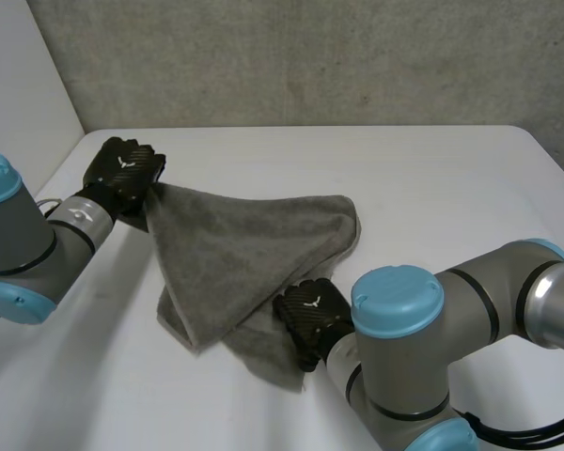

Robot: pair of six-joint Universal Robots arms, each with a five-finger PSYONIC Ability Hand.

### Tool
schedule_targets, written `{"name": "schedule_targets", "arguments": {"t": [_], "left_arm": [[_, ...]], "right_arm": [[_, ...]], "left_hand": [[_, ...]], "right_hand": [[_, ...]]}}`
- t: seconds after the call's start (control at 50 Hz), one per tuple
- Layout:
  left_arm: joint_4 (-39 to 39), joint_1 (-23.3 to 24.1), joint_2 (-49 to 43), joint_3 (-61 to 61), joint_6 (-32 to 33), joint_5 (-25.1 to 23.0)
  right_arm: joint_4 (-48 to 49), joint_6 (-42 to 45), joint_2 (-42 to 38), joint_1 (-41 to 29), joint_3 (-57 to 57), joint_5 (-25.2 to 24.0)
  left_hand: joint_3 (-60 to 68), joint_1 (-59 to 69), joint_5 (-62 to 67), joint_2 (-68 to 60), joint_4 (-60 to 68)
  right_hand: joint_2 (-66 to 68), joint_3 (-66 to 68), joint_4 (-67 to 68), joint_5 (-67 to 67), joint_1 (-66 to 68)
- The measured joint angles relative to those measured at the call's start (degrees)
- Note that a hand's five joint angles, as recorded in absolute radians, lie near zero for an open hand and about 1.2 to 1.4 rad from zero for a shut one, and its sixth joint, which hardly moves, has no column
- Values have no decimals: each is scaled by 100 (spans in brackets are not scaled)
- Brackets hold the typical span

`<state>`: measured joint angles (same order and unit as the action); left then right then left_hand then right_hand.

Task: Fold the towel.

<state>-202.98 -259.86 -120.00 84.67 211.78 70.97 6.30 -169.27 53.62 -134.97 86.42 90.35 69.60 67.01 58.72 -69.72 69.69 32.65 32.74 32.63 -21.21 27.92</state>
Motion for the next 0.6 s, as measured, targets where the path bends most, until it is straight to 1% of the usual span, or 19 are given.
{"name": "schedule_targets", "arguments": {"t": [0.14,0.24,0.42,0.44,0.6], "left_arm": [[4,-29,-2,39,-28,4],[5,-39,-5,66,-50,5],[7,-43,73,75,-104,5],[8,-40,92,75,-133,5],[7,-22,161,69,-392,5]], "right_arm": [[71,-168,-53,-45,-30,-15],[32,-366,-34,-101,-59,-24],[-362,-739,80,-244,-215,-202],[-409,-798,88,-261,-237,-236],[-471,-957,-15,-350,-326,-348]], "left_hand": [[0,0,0,0,1],[1,4,1,0,1],[1,6,21,-1,1],[1,6,21,-1,1],[6,6,21,-2,1]], "right_hand": [[22,33,36,-50,17],[-331,-366,-366,206,-240],[-470,-504,-516,370,-342],[-648,-535,-516,326,-342],[-658,-547,-517,400,-343]]}}
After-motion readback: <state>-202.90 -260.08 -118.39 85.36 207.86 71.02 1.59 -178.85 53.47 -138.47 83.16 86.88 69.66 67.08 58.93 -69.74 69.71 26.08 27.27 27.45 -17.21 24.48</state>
